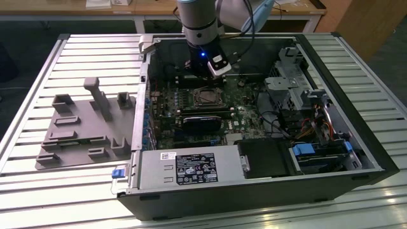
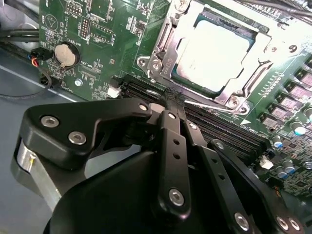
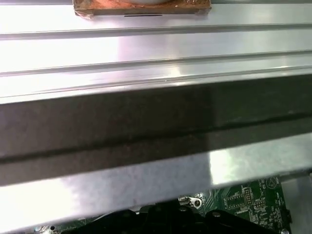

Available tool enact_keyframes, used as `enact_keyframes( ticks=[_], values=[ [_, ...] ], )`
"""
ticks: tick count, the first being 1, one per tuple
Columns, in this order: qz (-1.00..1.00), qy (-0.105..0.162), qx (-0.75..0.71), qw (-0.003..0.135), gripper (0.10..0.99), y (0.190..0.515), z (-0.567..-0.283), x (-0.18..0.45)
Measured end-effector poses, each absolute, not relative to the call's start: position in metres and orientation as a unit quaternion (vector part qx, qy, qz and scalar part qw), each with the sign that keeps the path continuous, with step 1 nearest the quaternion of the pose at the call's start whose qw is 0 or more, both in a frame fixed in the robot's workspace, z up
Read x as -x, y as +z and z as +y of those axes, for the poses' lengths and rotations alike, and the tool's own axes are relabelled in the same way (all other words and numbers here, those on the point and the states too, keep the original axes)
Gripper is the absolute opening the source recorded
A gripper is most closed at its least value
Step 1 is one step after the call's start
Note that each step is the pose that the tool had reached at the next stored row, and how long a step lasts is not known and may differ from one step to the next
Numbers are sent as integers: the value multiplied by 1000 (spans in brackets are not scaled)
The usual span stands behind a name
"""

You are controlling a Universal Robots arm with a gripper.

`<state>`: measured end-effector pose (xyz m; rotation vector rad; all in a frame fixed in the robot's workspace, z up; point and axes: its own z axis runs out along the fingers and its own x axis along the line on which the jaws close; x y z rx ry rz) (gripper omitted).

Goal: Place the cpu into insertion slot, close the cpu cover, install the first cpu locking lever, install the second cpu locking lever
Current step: 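Install the first cpu locking lever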

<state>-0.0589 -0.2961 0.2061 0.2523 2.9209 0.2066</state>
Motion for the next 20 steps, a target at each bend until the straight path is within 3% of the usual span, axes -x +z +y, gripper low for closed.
enact_keyframes(
  ticks=[14,20],
  values=[
    [985,66,-116,105,102,202,-285,68],
    [985,66,-116,105,102,218,-285,68]
  ],
)
